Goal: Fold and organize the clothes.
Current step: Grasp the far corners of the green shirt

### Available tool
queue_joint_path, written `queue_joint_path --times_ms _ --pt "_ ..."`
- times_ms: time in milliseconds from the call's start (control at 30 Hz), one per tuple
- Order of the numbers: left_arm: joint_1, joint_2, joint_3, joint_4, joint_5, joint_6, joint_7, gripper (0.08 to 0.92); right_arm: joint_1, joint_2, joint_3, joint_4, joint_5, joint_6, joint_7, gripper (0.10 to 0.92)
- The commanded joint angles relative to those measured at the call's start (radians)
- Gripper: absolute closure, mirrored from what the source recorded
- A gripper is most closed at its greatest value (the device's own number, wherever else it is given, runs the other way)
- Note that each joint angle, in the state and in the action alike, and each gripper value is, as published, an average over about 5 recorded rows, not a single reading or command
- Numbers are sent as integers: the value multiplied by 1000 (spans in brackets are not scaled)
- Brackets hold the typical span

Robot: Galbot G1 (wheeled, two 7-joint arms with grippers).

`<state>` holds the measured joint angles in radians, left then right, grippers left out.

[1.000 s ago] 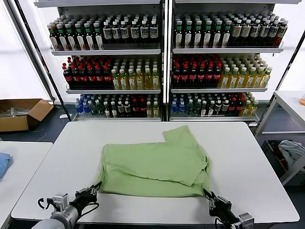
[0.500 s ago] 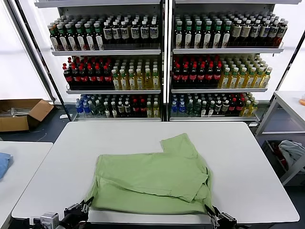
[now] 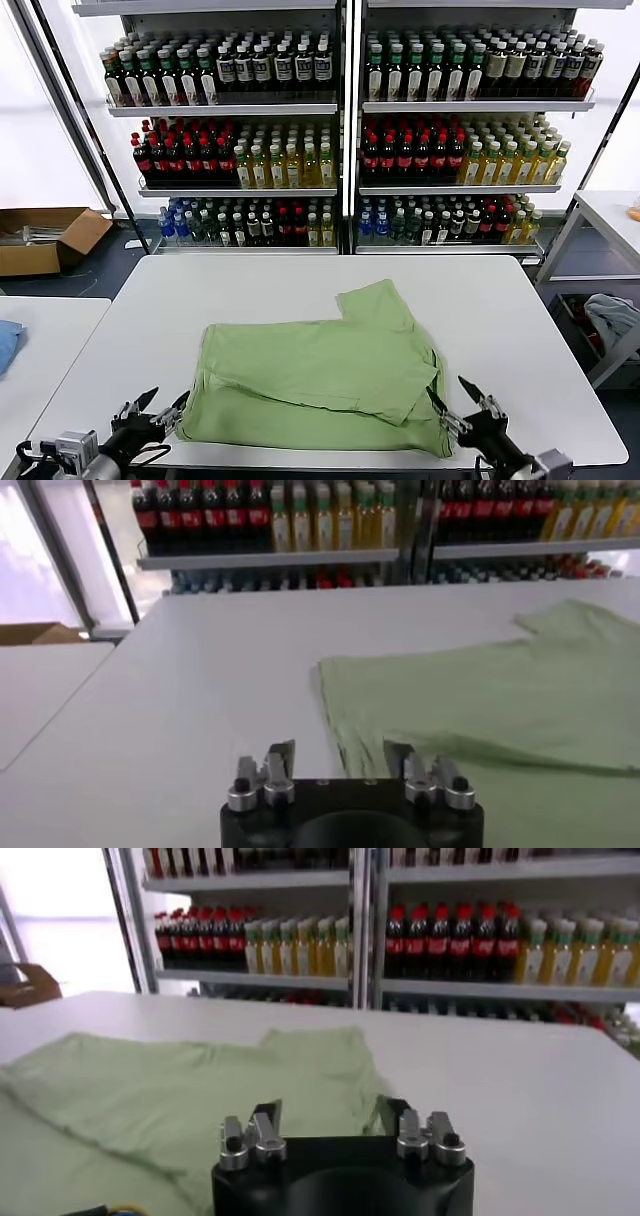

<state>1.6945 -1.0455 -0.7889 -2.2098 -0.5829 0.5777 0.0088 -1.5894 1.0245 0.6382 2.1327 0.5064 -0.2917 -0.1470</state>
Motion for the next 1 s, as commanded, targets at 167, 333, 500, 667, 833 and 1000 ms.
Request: queue_joint_path --times_ms 167,333,500,667,833,1000 --pt "-452 180 216 332 -120 -1 51 187 672 -87 -280 -429 113 -177 -60 203" --pt "-558 164 302 431 -112 -1 50 177 818 -52 -388 -593 105 -191 -70 203" --pt "-627 145 356 496 -106 0 48 177 894 -8 -451 -706 85 -194 -80 203" --pt "-685 132 398 557 -104 0 45 177 950 22 -496 -779 68 -196 -85 203" --pt "-718 107 431 597 -91 -1 45 177 1010 45 -540 -846 66 -191 -89 203" --pt "-719 89 451 613 -80 -1 47 177 1044 71 -563 -890 57 -194 -88 203"
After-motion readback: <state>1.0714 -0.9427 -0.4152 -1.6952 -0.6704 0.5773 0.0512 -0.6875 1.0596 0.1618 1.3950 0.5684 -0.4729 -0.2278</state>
